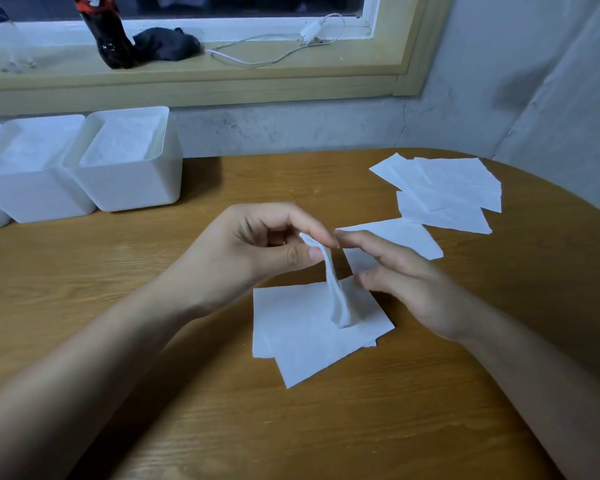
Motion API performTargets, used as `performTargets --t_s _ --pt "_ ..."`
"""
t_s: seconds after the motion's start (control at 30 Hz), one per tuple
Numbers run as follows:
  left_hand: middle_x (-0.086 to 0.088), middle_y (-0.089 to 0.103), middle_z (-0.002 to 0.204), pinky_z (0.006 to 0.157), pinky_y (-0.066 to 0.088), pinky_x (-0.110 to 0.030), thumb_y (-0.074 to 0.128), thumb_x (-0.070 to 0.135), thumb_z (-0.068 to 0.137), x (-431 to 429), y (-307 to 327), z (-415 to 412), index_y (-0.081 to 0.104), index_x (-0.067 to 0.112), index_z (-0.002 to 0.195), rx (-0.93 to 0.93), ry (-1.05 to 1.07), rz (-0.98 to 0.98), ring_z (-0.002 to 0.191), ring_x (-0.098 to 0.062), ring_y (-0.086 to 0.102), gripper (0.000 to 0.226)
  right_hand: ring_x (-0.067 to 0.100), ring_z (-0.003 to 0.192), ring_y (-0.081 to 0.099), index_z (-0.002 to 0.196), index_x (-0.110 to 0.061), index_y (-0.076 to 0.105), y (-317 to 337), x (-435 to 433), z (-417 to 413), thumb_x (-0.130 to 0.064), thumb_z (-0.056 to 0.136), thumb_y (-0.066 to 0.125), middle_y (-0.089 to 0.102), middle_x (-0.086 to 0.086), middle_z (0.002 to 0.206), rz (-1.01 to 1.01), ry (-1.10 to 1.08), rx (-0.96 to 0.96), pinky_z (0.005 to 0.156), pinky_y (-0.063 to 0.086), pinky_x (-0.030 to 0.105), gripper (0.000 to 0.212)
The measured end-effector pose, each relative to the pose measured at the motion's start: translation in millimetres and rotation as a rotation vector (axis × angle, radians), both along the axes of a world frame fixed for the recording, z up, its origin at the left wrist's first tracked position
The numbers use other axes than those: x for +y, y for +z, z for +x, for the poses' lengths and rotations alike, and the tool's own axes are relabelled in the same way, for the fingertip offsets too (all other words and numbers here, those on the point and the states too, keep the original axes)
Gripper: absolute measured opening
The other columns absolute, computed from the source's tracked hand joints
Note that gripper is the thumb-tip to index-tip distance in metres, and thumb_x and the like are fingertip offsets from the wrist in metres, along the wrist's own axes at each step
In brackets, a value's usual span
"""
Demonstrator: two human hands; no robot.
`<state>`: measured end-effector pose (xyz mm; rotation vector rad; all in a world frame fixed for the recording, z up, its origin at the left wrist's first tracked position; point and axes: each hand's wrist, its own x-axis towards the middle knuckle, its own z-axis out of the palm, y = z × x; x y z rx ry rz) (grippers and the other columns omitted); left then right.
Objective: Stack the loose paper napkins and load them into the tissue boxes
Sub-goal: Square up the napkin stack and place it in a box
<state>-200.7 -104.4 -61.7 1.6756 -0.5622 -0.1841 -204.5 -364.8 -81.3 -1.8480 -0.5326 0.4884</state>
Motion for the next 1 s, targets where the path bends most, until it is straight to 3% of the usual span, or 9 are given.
performTargets --t_s 0.2,0.4,0.5,0.57,0.6,0.63,0.7,0.8,1.0 --pt "-0.008 0.082 0.106 0.088 0.059 -0.028 0.07 0.004 0.096 4 7 -2 0.078 0.007 0.108 -0.002 -0.06 0.049 0.103 -0.025 0.078 0.014 0.024 0.112 0.065 0.115 -0.004 0.062 -7 -9 5 -0.004 0.092 0.055 0.07 0.008 0.117 0.089 0.024 0.033 0.092 0.051 0.041 0.024" --pt "-0.003 0.082 0.11 0.104 0.058 -0.041 0.066 -0.003 0.102 18 12 3 0.084 0.024 0.114 0.049 -0.09 0.368 0.11 -0.026 0.076 0.035 0.012 0.08 0.064 0.105 -0.014 0.065 -1 -23 14 -0.008 0.099 0.075 0.072 0.001 0.088 0.04 -0.134 0.012 0.077 0.049 0.028 0.013" --pt "-0.002 0.081 0.112 0.112 0.053 -0.046 0.058 -0.006 0.103 23 15 4 0.085 0.029 0.114 0.106 -0.13 0.491 0.113 -0.026 0.073 0.045 0.026 0.06 0.036 0.104 -0.021 0.073 2 -26 17 -0.028 0.093 0.081 0.039 0.007 0.065 -0.069 -0.237 -0.039 0.067 0.034 0.03 0.016" --pt "0.001 0.081 0.107 0.104 0.053 -0.034 0.061 -0.001 0.102 24 18 3 0.085 0.028 0.113 0.14 -0.179 0.542 0.106 -0.02 0.074 0.04 0.041 0.067 0.032 0.106 -0.026 0.075 3 -27 17 -0.04 0.088 0.084 0.027 0.021 0.07 -0.096 -0.226 0.018 0.072 0.037 0.038 0.025" --pt "0.002 0.081 0.105 0.101 0.053 -0.029 0.064 0.006 0.104 24 20 3 0.085 0.028 0.112 0.155 -0.198 0.555 0.103 -0.019 0.074 0.032 0.045 0.07 0.042 0.107 -0.026 0.076 3 -27 17 -0.042 0.087 0.086 0.034 0.028 0.07 -0.096 -0.21 0.049 0.082 0.024 0.036 0.027" --pt "0.002 0.082 0.105 0.101 0.054 -0.03 0.067 0.015 0.105 23 21 3 0.086 0.027 0.11 0.168 -0.21 0.554 0.103 -0.021 0.074 0.023 0.045 0.081 0.06 0.107 -0.026 0.077 3 -27 16 -0.042 0.087 0.086 0.047 0.036 0.074 -0.095 -0.194 0.071 0.116 0.041 0.057 0.027" --pt "0.0 0.082 0.1 0.098 0.056 -0.035 0.076 0.031 0.099 24 21 4 0.086 0.025 0.102 0.195 -0.193 0.532 0.097 -0.024 0.074 0.012 0.031 0.09 0.071 0.107 -0.022 0.077 3 -27 15 -0.037 0.087 0.082 0.066 0.031 0.083 -0.073 -0.177 0.111 0.097 0.053 0.035 0.026" --pt "-0.004 0.079 0.088 0.08 0.054 -0.026 0.084 0.029 0.091 24 18 7 0.085 0.019 0.094 0.253 -0.163 0.498 0.078 -0.017 0.067 0.01 0.014 0.067 0.051 0.108 -0.018 0.078 2 -25 15 -0.03 0.089 0.08 0.06 0.011 0.075 -0.061 -0.152 0.162 0.064 0.042 0.024 0.023" --pt "-0.004 0.071 0.075 0.081 0.049 -0.029 0.089 0.033 0.087 22 8 9 0.08 0.025 0.1 0.341 -0.148 0.597 0.069 -0.013 0.062 0.018 0.017 0.069 0.054 0.107 -0.021 0.076 -6 -20 15 -0.026 0.094 0.08 0.074 0.018 0.085 -0.125 -0.187 0.17 0.06 0.044 0.027 0.014"
